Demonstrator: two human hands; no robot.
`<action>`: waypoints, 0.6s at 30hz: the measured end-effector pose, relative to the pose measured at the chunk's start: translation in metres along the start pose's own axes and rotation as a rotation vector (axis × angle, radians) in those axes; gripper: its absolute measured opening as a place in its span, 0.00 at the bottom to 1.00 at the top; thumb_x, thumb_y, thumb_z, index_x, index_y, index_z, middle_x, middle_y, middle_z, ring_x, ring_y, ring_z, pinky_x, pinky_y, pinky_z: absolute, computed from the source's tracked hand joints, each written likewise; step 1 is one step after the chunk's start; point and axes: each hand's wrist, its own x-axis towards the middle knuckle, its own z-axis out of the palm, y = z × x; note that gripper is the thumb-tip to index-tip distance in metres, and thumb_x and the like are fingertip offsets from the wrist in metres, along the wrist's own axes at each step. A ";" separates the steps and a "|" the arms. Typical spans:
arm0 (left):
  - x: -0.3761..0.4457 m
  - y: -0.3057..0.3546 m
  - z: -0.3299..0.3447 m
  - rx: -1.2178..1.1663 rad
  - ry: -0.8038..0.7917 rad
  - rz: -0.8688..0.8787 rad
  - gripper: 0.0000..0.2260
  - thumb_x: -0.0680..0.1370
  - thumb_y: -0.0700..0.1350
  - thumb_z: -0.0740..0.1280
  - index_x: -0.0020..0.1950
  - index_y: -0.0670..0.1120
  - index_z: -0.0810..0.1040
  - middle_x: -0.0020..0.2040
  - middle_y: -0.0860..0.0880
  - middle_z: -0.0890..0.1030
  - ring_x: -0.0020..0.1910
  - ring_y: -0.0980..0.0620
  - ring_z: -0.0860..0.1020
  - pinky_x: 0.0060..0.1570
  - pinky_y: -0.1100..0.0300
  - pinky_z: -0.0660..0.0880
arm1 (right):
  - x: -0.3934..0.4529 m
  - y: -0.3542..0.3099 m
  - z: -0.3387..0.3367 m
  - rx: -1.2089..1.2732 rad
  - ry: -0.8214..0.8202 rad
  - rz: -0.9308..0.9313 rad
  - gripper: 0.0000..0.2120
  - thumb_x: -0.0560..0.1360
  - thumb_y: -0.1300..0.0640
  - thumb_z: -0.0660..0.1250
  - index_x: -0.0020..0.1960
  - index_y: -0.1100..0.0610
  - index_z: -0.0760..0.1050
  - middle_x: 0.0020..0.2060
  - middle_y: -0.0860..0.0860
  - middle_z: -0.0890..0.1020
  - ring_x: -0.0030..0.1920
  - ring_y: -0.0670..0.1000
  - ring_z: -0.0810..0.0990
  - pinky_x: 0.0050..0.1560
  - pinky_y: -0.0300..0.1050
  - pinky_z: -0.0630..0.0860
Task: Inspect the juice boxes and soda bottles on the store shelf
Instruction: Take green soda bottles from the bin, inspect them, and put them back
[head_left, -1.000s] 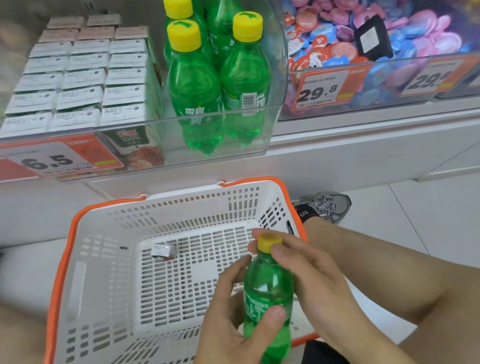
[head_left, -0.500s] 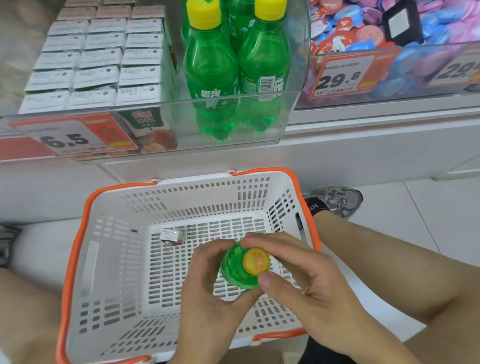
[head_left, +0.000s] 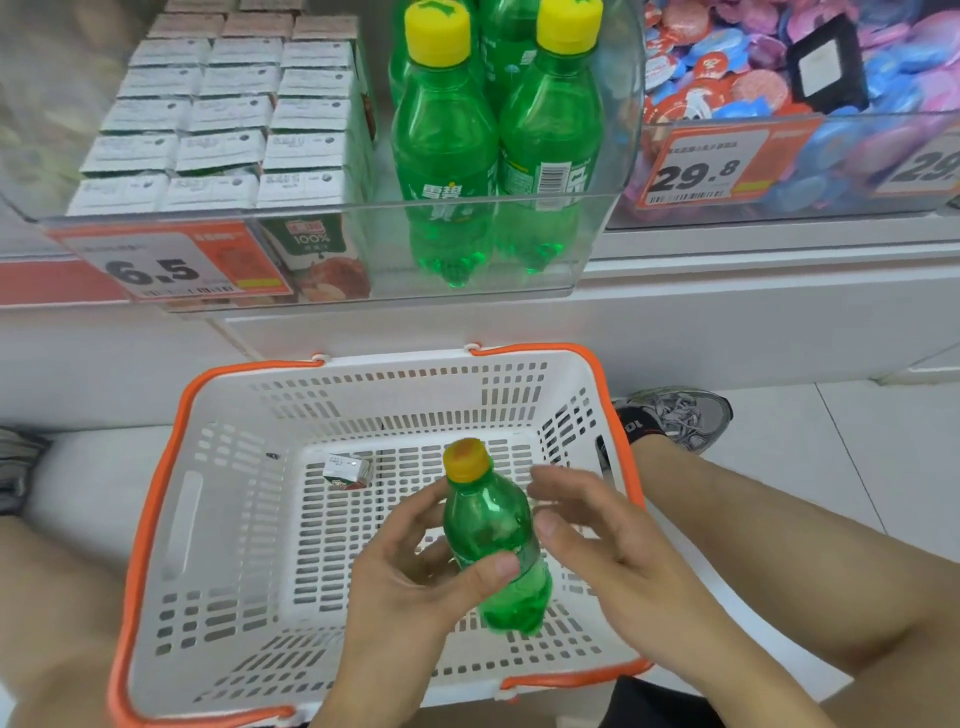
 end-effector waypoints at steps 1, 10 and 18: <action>0.001 0.000 -0.001 -0.052 0.008 -0.025 0.38 0.48 0.46 0.87 0.57 0.51 0.83 0.53 0.44 0.85 0.49 0.42 0.85 0.41 0.55 0.82 | 0.002 0.000 0.001 -0.010 -0.048 0.071 0.20 0.76 0.36 0.64 0.65 0.41 0.75 0.60 0.38 0.81 0.62 0.39 0.78 0.65 0.50 0.76; 0.000 0.025 0.010 0.265 0.014 0.065 0.13 0.76 0.53 0.63 0.58 0.52 0.80 0.47 0.61 0.86 0.47 0.64 0.83 0.40 0.75 0.74 | 0.005 -0.006 0.020 0.364 -0.119 0.267 0.24 0.80 0.59 0.62 0.40 0.32 0.84 0.43 0.35 0.86 0.45 0.37 0.84 0.55 0.46 0.79; 0.004 0.028 0.007 0.258 -0.060 0.083 0.18 0.78 0.52 0.64 0.68 0.57 0.72 0.57 0.60 0.83 0.56 0.61 0.81 0.48 0.71 0.76 | 0.003 0.003 0.031 0.486 0.014 -0.012 0.31 0.62 0.47 0.81 0.64 0.42 0.78 0.57 0.54 0.82 0.55 0.57 0.84 0.50 0.55 0.83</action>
